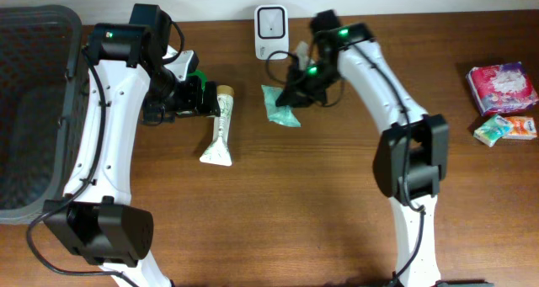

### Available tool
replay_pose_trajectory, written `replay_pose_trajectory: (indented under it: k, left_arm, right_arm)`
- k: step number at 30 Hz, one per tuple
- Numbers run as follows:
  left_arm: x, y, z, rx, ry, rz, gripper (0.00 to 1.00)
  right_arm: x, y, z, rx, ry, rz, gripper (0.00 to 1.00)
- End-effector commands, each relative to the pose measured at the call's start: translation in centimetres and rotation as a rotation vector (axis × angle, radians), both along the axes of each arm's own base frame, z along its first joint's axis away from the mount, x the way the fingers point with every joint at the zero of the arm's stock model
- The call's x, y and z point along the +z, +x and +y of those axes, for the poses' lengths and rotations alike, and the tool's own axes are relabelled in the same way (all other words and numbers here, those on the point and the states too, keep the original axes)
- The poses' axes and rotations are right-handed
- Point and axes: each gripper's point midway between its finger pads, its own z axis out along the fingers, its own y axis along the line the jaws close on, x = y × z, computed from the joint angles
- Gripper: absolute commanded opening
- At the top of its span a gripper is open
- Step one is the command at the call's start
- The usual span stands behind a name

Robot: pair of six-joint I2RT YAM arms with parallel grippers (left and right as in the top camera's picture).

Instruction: Scan the item barcode

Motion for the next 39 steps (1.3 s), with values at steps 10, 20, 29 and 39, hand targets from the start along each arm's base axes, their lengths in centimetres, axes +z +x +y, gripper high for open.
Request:
replay_pose_trajectory:
  k: [10, 20, 29, 39]
  left_arm:
    - [0.6, -0.1, -0.1, -0.002, -0.012, -0.017, 0.99]
    - [0.6, -0.1, -0.1, -0.002, -0.012, -0.017, 0.99]
    - [0.6, -0.1, -0.1, -0.002, -0.012, -0.017, 0.99]
    - [0.6, -0.1, -0.1, -0.002, -0.012, -0.017, 0.99]
  right_arm:
    - [9.0, -1.4, -0.9, -0.091, 0.476, 0.247, 0.05]
    - [8.5, -3.8, -1.5, 0.006, 0.444, 0.18, 0.04]
    - [11.6, -2.9, -0.8, -0.049, 0.631, 0.215, 0.04]
    - [12.7, -2.2, -1.5, -0.114, 0.682, 0.293, 0.04]
